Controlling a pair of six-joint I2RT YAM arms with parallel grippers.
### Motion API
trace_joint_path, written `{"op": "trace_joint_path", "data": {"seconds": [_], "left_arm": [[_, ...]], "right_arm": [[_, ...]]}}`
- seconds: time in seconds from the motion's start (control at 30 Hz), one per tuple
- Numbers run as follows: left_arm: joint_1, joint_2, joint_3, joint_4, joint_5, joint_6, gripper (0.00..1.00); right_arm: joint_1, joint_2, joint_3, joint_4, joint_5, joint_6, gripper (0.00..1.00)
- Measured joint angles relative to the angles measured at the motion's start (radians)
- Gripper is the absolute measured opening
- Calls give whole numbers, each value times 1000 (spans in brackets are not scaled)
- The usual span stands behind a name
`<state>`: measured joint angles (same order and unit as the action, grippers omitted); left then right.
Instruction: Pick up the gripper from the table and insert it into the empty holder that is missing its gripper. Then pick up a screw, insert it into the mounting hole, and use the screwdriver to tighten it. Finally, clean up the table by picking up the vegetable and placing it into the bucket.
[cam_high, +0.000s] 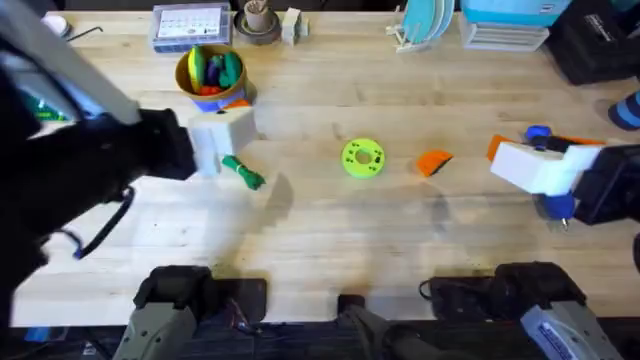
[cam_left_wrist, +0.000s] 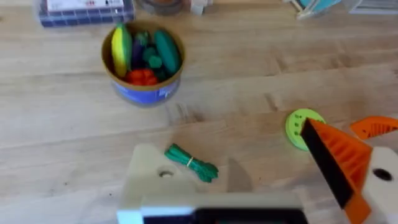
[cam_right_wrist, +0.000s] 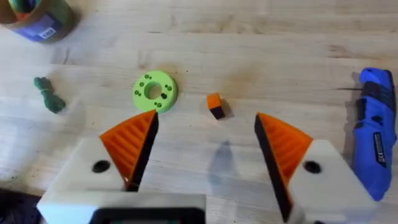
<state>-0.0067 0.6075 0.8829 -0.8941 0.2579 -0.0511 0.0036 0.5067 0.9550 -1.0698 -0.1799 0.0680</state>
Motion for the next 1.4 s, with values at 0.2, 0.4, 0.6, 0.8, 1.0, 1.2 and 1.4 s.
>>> {"op": "trace_joint_path", "data": {"seconds": [0.2, 0.4, 0.6, 0.8, 1.0, 1.2, 1.4], "left_arm": [[0, 174, -62, -14, 5, -99, 994], [0, 337, -64, -55, 9, -144, 995], [0, 475, -70, -35, 9, -167, 995], [0, 599, -111, 23, 9, -202, 900], [0, 661, -114, 53, 12, -219, 144], [0, 619, -114, 60, 12, -219, 4], [0, 399, -114, 88, 105, -157, 196]], "right_arm": [[0, 25, 1, 55, -1, 0, 994], [0, 25, 3, 161, -1, 0, 995], [0, 25, 5, 195, -1, -26, 994], [0, 25, 5, 195, -1, -39, 994], [0, 25, 5, 202, -1, -43, 994], [0, 25, 5, 202, -1, -43, 994], [0, 25, 5, 202, -1, -43, 994]]}}
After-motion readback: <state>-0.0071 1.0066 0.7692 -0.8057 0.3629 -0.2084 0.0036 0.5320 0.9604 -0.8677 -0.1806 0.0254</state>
